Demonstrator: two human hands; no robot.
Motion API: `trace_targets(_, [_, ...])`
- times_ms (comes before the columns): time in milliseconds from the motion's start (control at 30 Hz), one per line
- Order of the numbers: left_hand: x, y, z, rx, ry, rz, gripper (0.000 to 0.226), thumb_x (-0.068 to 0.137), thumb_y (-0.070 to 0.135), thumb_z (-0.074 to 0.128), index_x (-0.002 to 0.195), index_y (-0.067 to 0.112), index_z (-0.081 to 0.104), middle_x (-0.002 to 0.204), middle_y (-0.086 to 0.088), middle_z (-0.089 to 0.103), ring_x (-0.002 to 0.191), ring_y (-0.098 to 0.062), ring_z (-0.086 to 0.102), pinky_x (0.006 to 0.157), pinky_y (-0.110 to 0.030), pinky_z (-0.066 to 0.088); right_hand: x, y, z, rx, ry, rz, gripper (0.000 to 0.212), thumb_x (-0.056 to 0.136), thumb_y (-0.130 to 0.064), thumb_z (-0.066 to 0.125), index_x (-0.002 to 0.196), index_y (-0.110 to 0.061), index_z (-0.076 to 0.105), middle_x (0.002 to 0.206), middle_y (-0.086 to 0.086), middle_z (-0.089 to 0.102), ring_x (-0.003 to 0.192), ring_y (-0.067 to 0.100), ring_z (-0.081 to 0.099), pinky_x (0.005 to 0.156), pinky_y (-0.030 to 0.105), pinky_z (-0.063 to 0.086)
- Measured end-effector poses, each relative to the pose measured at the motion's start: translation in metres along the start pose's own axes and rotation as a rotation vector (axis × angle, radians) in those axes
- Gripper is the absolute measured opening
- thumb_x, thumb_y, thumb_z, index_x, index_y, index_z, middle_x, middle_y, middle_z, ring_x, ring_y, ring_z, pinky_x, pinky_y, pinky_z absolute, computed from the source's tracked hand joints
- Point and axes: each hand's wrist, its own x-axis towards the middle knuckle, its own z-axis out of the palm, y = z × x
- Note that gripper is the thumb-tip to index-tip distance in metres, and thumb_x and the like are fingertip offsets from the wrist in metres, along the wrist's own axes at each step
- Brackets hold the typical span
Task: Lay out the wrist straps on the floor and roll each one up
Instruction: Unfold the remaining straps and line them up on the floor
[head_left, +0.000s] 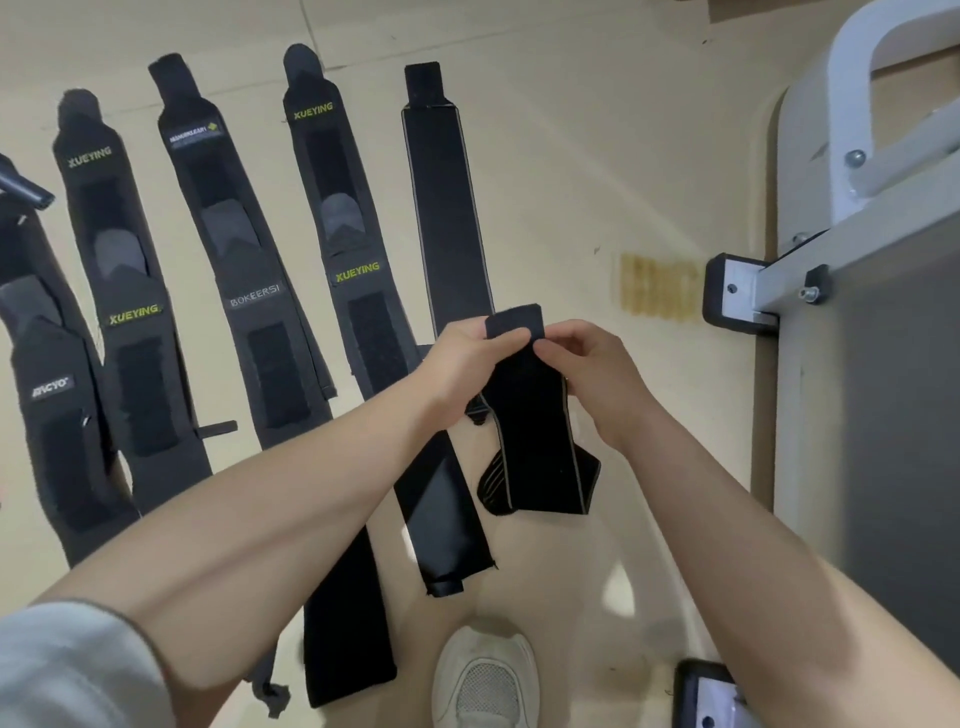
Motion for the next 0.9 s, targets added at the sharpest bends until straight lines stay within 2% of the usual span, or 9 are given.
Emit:
trace_targets(100, [0.008, 0.004, -0.014, 0.08, 0.066, 0.043, 0.011, 0.095, 0.016, 0.053, 0.095, 0.013, 0.064, 0.077, 0.001, 0.065, 0.065, -0.005, 0.063, 0.058, -0.018, 0.049, 0.012, -0.005, 0.013, -0.02, 0.013, 0.006, 0.011, 0.09, -0.013, 0.061, 0.08, -0.018, 0.062, 0.076, -0.003, 0.062, 0.07, 0.013, 0.058, 0.056, 0.022, 0.044])
trace_targets(233, [0.019, 0.005, -0.025, 0.502, 0.39, 0.119, 0.019, 0.091, 0.026, 0.06, 0.107, 0.02, 0.053, 0.078, 0.004, 0.05, 0.071, -0.009, 0.052, 0.064, -0.022, 0.044, 0.025, -0.008, 0.031, -0.099, 0.153, -0.035, 0.011, 0.088, -0.01, 0.06, 0.078, -0.014, 0.062, 0.072, 0.0, 0.06, 0.063, 0.014, 0.056, 0.058, 0.028, 0.048])
trace_targets(300, [0.017, 0.007, -0.021, 0.416, 0.31, 0.074, 0.015, 0.094, 0.032, 0.053, 0.101, 0.019, 0.056, 0.084, 0.003, 0.058, 0.084, -0.015, 0.059, 0.076, -0.03, 0.05, 0.027, -0.009, 0.042, -0.099, 0.251, -0.049, 0.005, 0.087, -0.01, 0.06, 0.083, -0.009, 0.063, 0.069, 0.0, 0.061, 0.056, 0.015, 0.057, 0.063, 0.036, 0.052])
trace_targets(367, [0.012, 0.009, -0.016, 0.276, 0.163, 0.033, 0.021, 0.097, 0.036, 0.046, 0.099, 0.02, 0.059, 0.093, 0.002, 0.064, 0.094, -0.014, 0.062, 0.087, -0.031, 0.051, 0.027, -0.012, 0.052, -0.053, 0.261, -0.052, 0.006, 0.088, -0.011, 0.061, 0.088, -0.005, 0.063, 0.072, 0.002, 0.064, 0.056, 0.015, 0.061, 0.062, 0.034, 0.056])
trace_targets(467, [0.013, 0.009, -0.023, 0.133, 0.093, 0.022, 0.015, 0.095, 0.032, 0.052, 0.103, 0.022, 0.059, 0.098, 0.004, 0.067, 0.092, -0.009, 0.064, 0.087, -0.027, 0.052, 0.026, -0.018, 0.059, -0.119, 0.201, -0.106, 0.01, 0.091, -0.01, 0.057, 0.097, -0.01, 0.064, 0.083, 0.003, 0.067, 0.069, 0.012, 0.067, 0.065, 0.025, 0.058])
trace_targets(600, [0.026, 0.006, -0.038, -0.044, 0.121, 0.0, 0.015, 0.096, 0.023, 0.052, 0.104, 0.015, 0.062, 0.096, -0.004, 0.068, 0.09, -0.017, 0.065, 0.084, -0.035, 0.053, 0.028, -0.021, 0.061, -0.281, 0.074, -0.216, 0.031, 0.092, -0.003, 0.048, 0.113, -0.019, 0.065, 0.092, -0.008, 0.067, 0.076, 0.001, 0.062, 0.073, 0.016, 0.052])
trace_targets(733, [0.038, 0.009, -0.047, -0.073, 0.113, 0.001, 0.016, 0.097, 0.018, 0.05, 0.101, 0.012, 0.064, 0.086, -0.003, 0.068, 0.081, -0.015, 0.066, 0.076, -0.031, 0.056, 0.042, -0.019, 0.054, -0.297, 0.433, -0.235, 0.035, 0.086, -0.016, 0.062, 0.119, -0.027, 0.054, 0.105, -0.01, 0.051, 0.089, -0.001, 0.048, 0.075, 0.015, 0.04])
trace_targets(800, [0.046, 0.012, -0.052, -0.106, 0.104, 0.011, 0.015, 0.097, 0.017, 0.051, 0.101, 0.011, 0.064, 0.084, -0.002, 0.069, 0.077, -0.012, 0.066, 0.07, -0.027, 0.056, 0.055, -0.02, 0.05, -0.108, 0.311, -0.037, 0.037, 0.088, -0.024, 0.062, 0.123, -0.022, 0.051, 0.114, -0.004, 0.053, 0.1, 0.008, 0.052, 0.08, 0.017, 0.044])
trace_targets(900, [0.063, 0.013, -0.06, 0.047, 0.151, 0.064, 0.019, 0.098, 0.018, 0.047, 0.107, 0.015, 0.064, 0.092, 0.002, 0.069, 0.08, -0.005, 0.065, 0.07, -0.019, 0.053, 0.072, -0.017, 0.051, 0.114, 0.045, 0.166, 0.019, 0.097, -0.023, 0.05, 0.105, -0.012, 0.064, 0.103, 0.011, 0.066, 0.1, 0.027, 0.062, 0.087, 0.037, 0.051])
